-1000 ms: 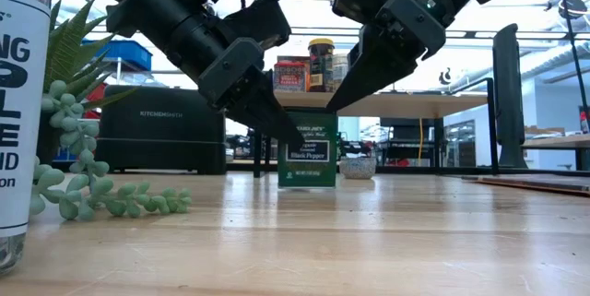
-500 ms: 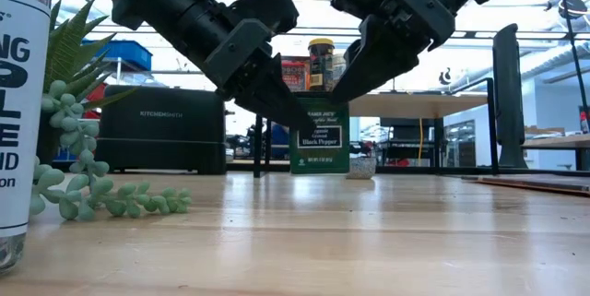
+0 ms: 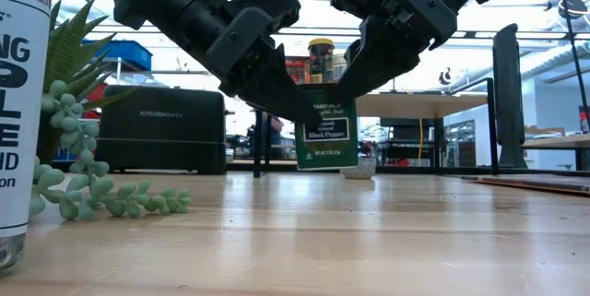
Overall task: Shelf spices
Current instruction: Put the black seasoning can on the shelf
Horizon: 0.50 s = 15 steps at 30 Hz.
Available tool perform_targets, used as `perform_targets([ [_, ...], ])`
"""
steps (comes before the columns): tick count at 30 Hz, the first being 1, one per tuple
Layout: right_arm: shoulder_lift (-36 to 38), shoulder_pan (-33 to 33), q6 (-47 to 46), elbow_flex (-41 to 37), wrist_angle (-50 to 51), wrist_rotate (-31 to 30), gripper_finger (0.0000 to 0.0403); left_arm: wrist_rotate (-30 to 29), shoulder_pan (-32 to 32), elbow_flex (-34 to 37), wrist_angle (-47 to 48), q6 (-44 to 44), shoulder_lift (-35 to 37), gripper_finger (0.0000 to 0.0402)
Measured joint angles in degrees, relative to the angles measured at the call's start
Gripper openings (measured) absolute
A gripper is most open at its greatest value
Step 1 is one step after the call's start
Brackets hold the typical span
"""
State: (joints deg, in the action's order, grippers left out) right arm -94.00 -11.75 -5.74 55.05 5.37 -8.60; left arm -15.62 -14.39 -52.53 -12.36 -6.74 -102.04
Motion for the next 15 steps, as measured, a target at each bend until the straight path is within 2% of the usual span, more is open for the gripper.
perform_targets([
  [15, -0.04, -0.04, -0.04, -0.02, 0.04, 0.17, 0.0124, 0.44, 0.02, -0.05, 0.46, 0.02, 0.02, 0.0134],
])
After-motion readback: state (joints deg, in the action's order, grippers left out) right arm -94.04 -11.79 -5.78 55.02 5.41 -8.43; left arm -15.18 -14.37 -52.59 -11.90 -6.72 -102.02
